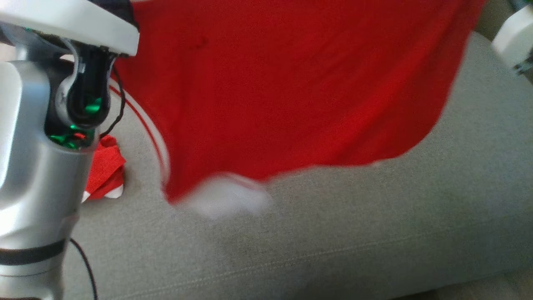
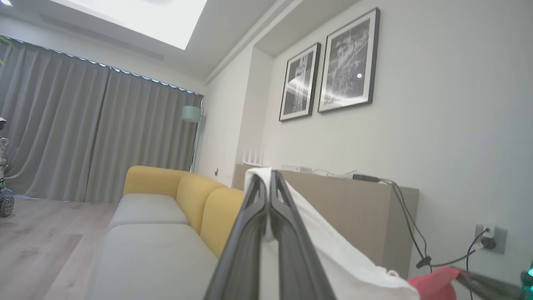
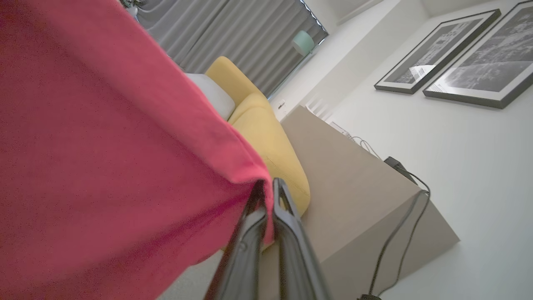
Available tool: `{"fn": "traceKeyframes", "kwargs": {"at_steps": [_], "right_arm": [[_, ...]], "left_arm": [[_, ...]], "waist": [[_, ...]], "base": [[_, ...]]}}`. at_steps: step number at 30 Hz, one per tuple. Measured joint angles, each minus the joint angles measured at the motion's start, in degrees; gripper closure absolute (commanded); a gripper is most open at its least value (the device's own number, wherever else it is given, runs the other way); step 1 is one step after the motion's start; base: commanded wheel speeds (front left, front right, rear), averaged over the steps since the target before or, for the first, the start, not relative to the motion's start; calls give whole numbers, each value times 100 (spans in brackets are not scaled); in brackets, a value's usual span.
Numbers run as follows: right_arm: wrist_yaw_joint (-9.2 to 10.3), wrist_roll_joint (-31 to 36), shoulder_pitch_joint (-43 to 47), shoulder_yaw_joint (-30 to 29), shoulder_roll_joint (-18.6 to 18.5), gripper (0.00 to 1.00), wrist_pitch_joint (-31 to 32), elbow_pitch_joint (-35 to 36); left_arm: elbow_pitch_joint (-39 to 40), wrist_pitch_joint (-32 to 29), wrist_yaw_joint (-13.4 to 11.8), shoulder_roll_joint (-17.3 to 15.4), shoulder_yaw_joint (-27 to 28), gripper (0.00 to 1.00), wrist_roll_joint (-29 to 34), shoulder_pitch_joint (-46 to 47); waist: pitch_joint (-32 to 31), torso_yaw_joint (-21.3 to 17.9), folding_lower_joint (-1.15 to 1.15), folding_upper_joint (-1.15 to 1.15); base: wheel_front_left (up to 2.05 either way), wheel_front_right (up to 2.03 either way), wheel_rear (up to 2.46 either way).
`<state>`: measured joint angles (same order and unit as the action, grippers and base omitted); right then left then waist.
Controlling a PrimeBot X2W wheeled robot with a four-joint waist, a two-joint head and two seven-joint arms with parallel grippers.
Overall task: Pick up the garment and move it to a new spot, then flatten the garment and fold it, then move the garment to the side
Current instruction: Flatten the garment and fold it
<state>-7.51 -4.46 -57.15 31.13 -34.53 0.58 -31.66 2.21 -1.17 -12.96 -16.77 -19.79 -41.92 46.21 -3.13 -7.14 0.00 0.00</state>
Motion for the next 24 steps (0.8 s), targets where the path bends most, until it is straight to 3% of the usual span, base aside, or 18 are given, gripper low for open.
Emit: {"fn": "traceKeyframes", "kwargs": {"at_steps": [7, 11, 13, 17, 21, 24], "right_arm": [[0, -1100, -529, 506, -825, 100, 1203, 1298], [0, -1434, -944, 627, -914, 100, 1450, 1396], [-1, -1563, -1646, 654, -916, 100, 1512, 1279], [0, -1413, -3017, 414, -742, 100, 1134, 744], [0, -831, -4264, -221, -267, 100, 287, -75], [0, -271, -4703, -470, 75, 100, -321, -655]], "left_arm": [[-172, -1149, -176, -377, -222, 100, 42, 168], [-493, -1441, -169, -499, -315, 100, 56, 597], [-911, -1558, -133, -443, -352, 100, 164, 1494], [-1657, -1345, -5, -204, -356, 100, 486, 3198], [-2583, -539, 57, 143, -255, 100, 811, 4627], [-3190, 93, 158, 335, -145, 100, 868, 5088]], "waist": [[251, -115, 0, 0], [564, -131, 0, 0], [1028, -123, 0, 0], [1812, -77, 0, 0], [2617, 26, 1, 0], [3130, 143, 1, -1]], "base": [[0, 0, 0], [0, 0, 0], [0, 0, 0], [0, 0, 0], [0, 0, 0], [0, 0, 0]]}}
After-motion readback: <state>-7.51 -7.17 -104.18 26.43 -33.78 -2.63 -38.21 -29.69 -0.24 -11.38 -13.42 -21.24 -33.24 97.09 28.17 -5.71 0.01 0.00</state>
